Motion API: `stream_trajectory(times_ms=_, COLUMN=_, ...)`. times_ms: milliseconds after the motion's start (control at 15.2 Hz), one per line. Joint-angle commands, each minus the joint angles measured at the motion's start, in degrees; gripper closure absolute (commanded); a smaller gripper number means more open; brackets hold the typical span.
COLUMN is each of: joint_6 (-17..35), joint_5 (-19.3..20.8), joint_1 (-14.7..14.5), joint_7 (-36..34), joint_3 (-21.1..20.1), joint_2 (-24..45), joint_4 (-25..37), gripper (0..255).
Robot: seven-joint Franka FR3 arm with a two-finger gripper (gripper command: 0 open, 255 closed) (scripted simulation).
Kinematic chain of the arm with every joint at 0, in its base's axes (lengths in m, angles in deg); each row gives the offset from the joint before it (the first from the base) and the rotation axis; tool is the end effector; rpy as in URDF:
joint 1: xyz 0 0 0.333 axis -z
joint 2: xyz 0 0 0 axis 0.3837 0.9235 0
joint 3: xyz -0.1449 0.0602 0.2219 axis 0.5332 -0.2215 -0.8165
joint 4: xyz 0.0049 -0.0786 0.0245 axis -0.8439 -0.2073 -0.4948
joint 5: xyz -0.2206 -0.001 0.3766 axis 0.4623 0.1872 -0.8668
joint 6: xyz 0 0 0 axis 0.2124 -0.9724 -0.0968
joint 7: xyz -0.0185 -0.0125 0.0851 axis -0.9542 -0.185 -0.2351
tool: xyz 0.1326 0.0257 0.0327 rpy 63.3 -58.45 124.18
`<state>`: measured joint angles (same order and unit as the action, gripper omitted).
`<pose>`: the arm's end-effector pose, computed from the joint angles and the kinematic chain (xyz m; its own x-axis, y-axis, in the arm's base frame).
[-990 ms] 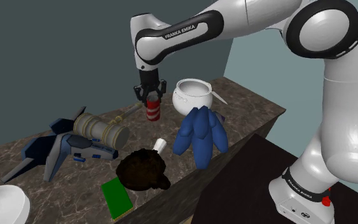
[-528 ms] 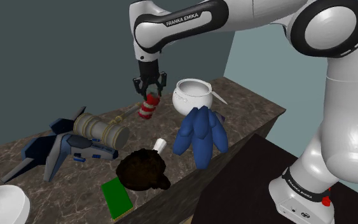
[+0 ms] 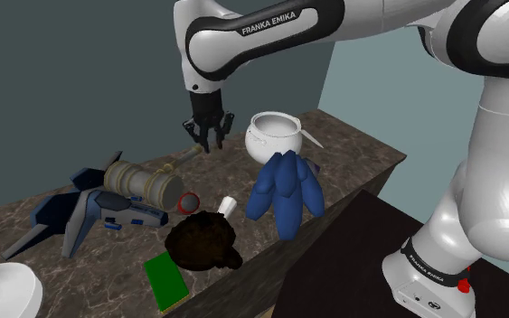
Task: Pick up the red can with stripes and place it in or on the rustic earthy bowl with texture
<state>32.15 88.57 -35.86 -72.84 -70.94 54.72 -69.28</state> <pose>0.6085 0.2733 0.3276 0.9701 -0.2213 -0.0992 -0.2179 -0.9750 0.0440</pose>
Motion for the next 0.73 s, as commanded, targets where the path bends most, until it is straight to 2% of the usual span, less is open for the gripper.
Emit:
stream_trajectory(times_ms=0, joint_6=2.30, joint_5=-0.16, joint_1=-0.13, joint_7=0.09, joint_3=-0.19, joint_2=0.43, joint_4=-1.24, gripper=0)
stream_trajectory(times_ms=330, joint_6=13.31, joint_5=-0.62, joint_1=-1.11, joint_7=0.47, joint_3=-1.20, joint_2=3.91, joint_4=-5.60, gripper=0)
stream_trajectory(times_ms=660, joint_6=23.34, joint_5=-0.49, joint_1=-2.49, joint_7=0.74, joint_3=-2.06, joint_2=9.26, joint_4=-7.12, gripper=0)
